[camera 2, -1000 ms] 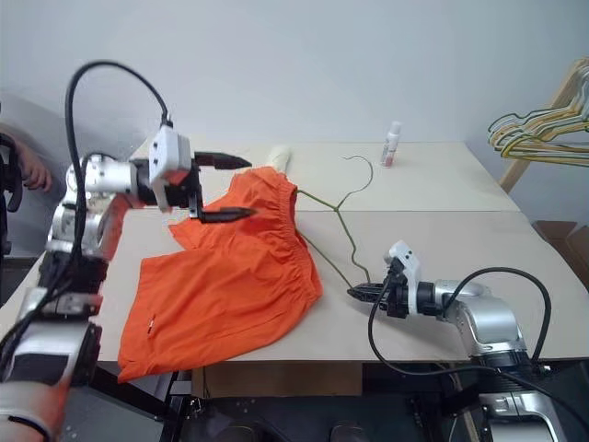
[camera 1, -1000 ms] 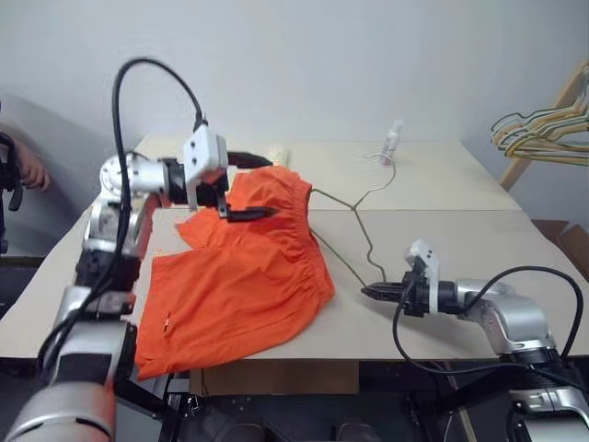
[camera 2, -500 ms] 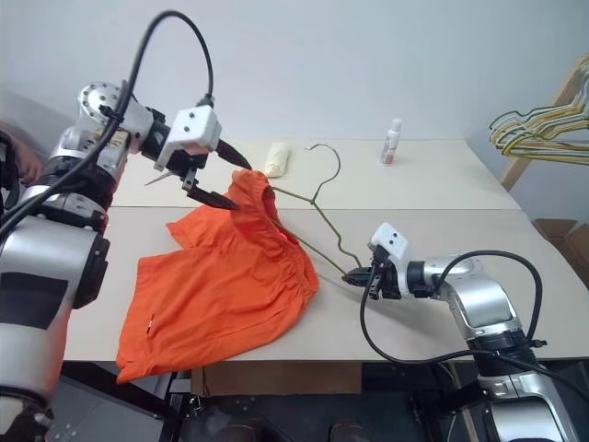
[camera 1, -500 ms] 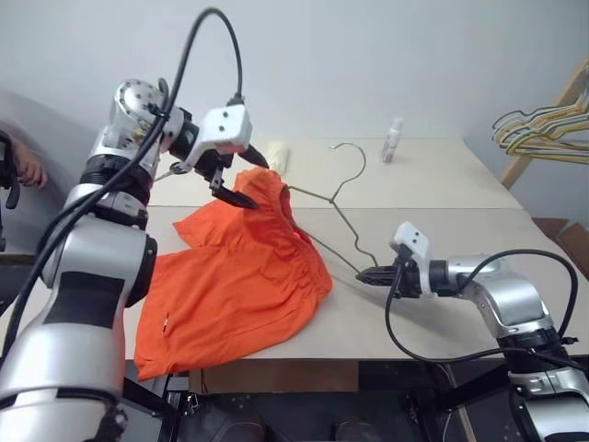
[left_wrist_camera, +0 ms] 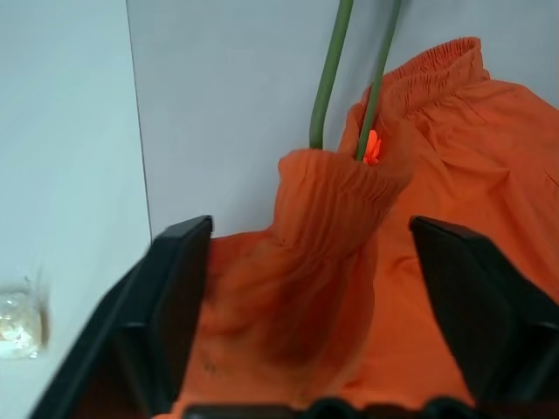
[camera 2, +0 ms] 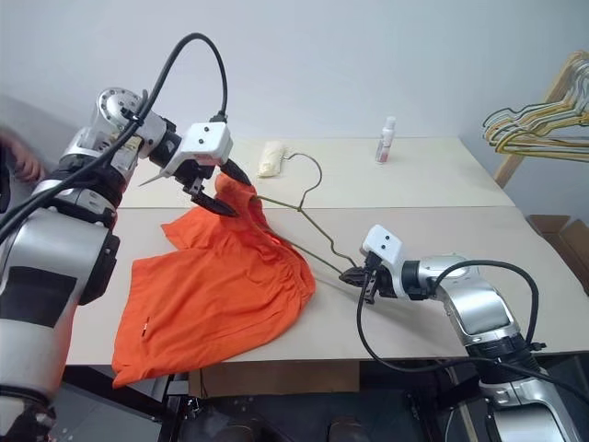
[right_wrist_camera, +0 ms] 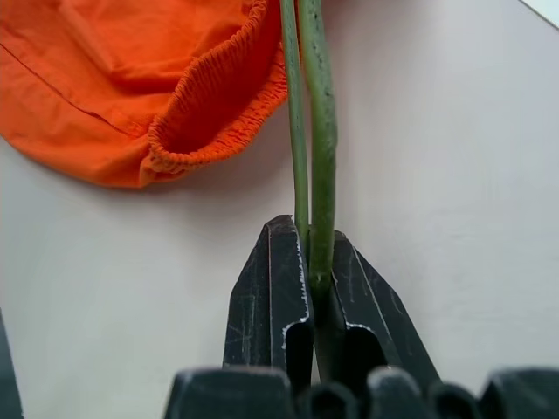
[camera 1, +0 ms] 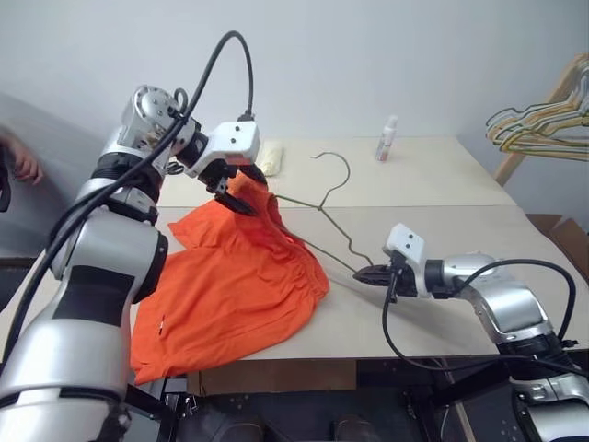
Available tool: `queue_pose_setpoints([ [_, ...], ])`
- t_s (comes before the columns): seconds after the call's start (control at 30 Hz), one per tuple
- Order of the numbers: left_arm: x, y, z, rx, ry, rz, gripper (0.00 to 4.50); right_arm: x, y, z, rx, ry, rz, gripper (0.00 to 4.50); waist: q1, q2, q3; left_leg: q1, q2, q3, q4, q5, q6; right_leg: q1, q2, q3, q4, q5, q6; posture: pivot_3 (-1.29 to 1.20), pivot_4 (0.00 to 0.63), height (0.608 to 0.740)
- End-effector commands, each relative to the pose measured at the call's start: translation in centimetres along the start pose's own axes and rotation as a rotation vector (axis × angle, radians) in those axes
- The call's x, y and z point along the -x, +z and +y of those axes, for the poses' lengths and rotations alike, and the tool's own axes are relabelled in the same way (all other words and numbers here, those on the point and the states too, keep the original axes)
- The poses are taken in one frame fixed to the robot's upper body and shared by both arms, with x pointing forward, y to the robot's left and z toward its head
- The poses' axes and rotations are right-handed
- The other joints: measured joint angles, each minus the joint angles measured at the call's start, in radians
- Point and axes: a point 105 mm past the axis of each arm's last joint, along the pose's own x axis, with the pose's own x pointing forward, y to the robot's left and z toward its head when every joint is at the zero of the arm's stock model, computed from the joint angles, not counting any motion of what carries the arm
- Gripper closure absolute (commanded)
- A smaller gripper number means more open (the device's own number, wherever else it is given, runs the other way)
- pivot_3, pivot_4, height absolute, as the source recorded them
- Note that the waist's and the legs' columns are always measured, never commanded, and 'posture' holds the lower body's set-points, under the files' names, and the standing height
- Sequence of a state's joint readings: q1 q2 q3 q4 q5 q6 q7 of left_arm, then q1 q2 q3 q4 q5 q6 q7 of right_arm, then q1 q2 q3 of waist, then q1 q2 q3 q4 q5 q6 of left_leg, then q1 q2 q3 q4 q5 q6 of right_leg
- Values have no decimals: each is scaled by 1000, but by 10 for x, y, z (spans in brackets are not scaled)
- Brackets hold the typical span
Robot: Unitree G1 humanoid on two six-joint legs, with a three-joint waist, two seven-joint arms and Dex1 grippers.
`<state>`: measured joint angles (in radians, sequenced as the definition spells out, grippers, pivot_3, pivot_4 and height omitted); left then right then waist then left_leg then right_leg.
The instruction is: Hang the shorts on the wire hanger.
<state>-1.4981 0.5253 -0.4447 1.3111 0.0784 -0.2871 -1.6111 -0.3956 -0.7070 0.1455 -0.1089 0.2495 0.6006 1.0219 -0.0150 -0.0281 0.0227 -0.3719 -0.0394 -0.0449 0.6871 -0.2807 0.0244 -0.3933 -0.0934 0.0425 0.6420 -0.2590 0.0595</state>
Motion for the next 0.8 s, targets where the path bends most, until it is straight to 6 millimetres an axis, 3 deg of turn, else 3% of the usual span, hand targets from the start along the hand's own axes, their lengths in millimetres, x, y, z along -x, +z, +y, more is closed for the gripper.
queue_pose_setpoints([
  [0.03,6,9,4,-20,11,-2,2244,3,13,1,86,-14,-31,4500,0,0,0,0,0,0,0,0,0,0,0,0,0,0,0,-20,0,740],
  [0.23,4,6,3,-12,6,-3,4332,-1,12,3,132,-25,-36,4500,0,0,0,0,0,0,0,0,0,0,0,0,0,0,0,-22,0,740],
  [0.27,4,5,2,-10,5,-1,4482,-1,13,4,140,-26,-41,4500,0,0,0,0,0,0,0,0,0,0,0,0,0,0,0,-22,0,740],
  [0.8,0,1,-2,-92,20,-52,4482,-5,21,4,254,-88,-93,4500,0,0,0,-1,0,0,5,-1,2,0,0,0,2,0,0,-25,0,740],
])
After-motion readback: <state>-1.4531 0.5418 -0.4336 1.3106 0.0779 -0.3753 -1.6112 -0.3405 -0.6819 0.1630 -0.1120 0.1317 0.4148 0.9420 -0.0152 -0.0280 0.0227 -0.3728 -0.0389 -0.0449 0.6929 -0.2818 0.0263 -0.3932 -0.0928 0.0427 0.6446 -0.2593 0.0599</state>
